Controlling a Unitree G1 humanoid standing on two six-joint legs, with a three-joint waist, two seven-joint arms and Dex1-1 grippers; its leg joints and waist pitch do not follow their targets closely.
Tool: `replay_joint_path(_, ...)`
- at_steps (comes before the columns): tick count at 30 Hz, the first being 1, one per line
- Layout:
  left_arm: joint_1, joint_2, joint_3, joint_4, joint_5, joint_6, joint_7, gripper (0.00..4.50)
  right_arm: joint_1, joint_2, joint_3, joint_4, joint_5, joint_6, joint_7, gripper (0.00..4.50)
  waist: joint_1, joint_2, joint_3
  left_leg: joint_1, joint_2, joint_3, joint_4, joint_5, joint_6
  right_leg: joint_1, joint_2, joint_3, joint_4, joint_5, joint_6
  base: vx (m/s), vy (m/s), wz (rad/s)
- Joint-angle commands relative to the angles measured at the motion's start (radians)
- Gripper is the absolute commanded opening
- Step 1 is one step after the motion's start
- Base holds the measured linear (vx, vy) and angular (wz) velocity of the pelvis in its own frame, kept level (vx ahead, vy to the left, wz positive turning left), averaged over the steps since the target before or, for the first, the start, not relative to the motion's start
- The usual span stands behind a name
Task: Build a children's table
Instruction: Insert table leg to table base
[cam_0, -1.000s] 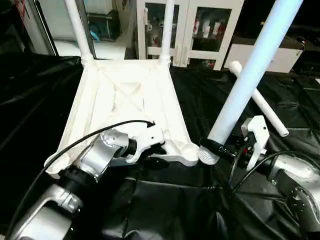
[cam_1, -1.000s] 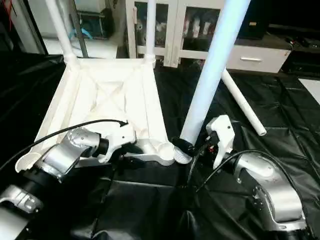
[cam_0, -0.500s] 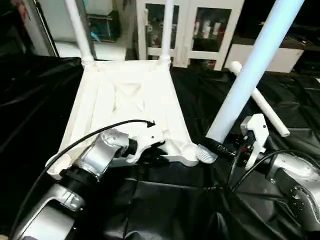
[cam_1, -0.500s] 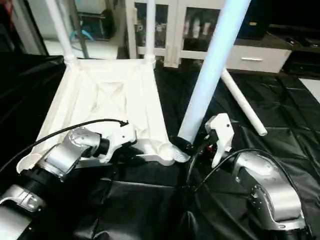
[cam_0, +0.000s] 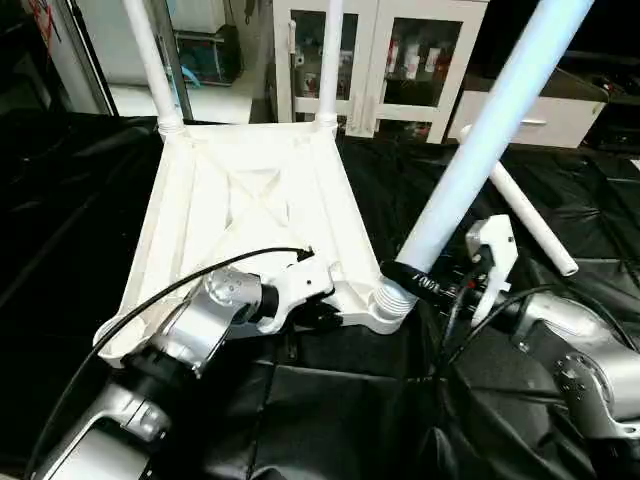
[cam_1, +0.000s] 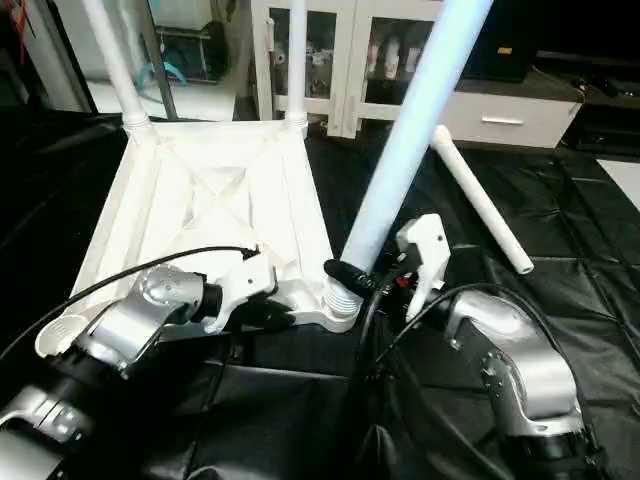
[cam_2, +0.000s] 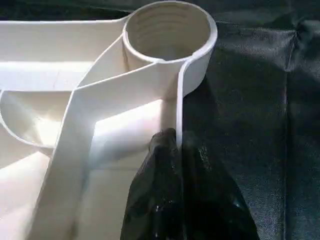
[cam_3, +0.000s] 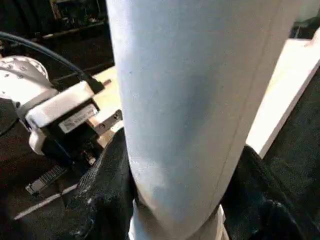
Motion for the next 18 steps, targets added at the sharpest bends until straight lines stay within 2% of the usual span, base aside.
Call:
replay_joint_path(1, 0.063, 0.012, -0.100, 0.025, 0.047, 0.047, -0.030, 0.00, -0.038, -0.024, 0.013, 0.027, -0.017, 0.024, 0.010, 1.88, -0.001, -0.015, -0.052, 0.014, 0.090, -0.040, -0.088, -0.195, 0.018, 0.027, -0.076, 0.042, -0.070, -0.187, -0.214, 0.000, 0.000, 0.00)
replay_joint_path(2, 0.063, 0.014, -0.102, 0.022, 0.049, 0.051, -0.033, 0.00, -0.043, -0.026, 0.015, 0.032, -0.020, 0.026, 0.012, 1.88, 0.000, -0.014, -0.052, 0.016, 0.090, -0.038, -0.086, -0.189, 0.018, 0.025, -0.075, 0.043, -0.070, -0.173, -0.216, 0.000, 0.000, 0.00)
replay_joint_path(4, 0.062, 0.022, -0.108, 0.012, 0.056, 0.061, -0.040, 0.00, -0.058, -0.033, 0.018, 0.048, -0.025, 0.033, 0.014, 1.88, -0.002, -0.025, -0.053, 0.016, 0.089, -0.036, -0.085, -0.176, 0.025, 0.026, -0.075, 0.043, -0.069, -0.152, -0.220, 0.000, 0.000, 0.00)
replay_joint_path(5, 0.064, 0.026, -0.108, 0.003, 0.058, 0.067, -0.043, 0.00, -0.067, -0.036, 0.020, 0.057, -0.025, 0.040, 0.015, 1.88, 0.000, -0.022, -0.054, 0.018, 0.089, -0.036, -0.086, -0.177, 0.024, 0.025, -0.075, 0.042, -0.068, -0.155, -0.223, 0.000, 0.000, 0.00)
replay_joint_path(7, 0.072, 0.038, -0.111, -0.034, 0.054, 0.087, -0.065, 0.00, -0.085, -0.047, 0.027, 0.078, -0.028, 0.052, 0.025, 1.88, -0.001, -0.032, -0.054, 0.018, 0.091, -0.036, -0.086, -0.178, 0.020, 0.027, -0.075, 0.042, -0.067, -0.152, -0.223, 0.000, 0.000, 0.00)
replay_joint_path(10, 0.080, 0.053, -0.116, -0.087, 0.036, 0.125, -0.103, 0.00, -0.106, -0.055, 0.037, 0.111, -0.031, 0.064, 0.046, 1.88, -0.001, -0.031, -0.053, 0.019, 0.091, -0.034, -0.087, -0.175, 0.016, 0.026, -0.074, 0.042, -0.065, -0.142, -0.234, 0.000, 0.000, 0.00)
replay_joint_path(12, 0.081, 0.058, -0.116, -0.111, 0.030, 0.144, -0.114, 0.00, -0.116, -0.062, 0.051, 0.126, -0.020, 0.090, 0.079, 1.88, -0.001, -0.036, -0.052, 0.020, 0.092, -0.034, -0.088, -0.198, 0.009, 0.025, -0.075, 0.042, -0.068, -0.157, -0.232, 0.000, 0.000, 0.00)
replay_joint_path(18, 0.058, 0.039, -0.115, -0.093, 0.029, 0.160, -0.112, 0.00, -0.120, -0.106, 0.114, 0.148, -0.018, 0.132, 0.169, 1.88, 0.002, -0.039, -0.050, 0.021, 0.093, -0.034, -0.089, -0.224, -0.003, 0.024, -0.077, 0.044, -0.073, -0.200, -0.221, 0.000, 0.000, 0.00)
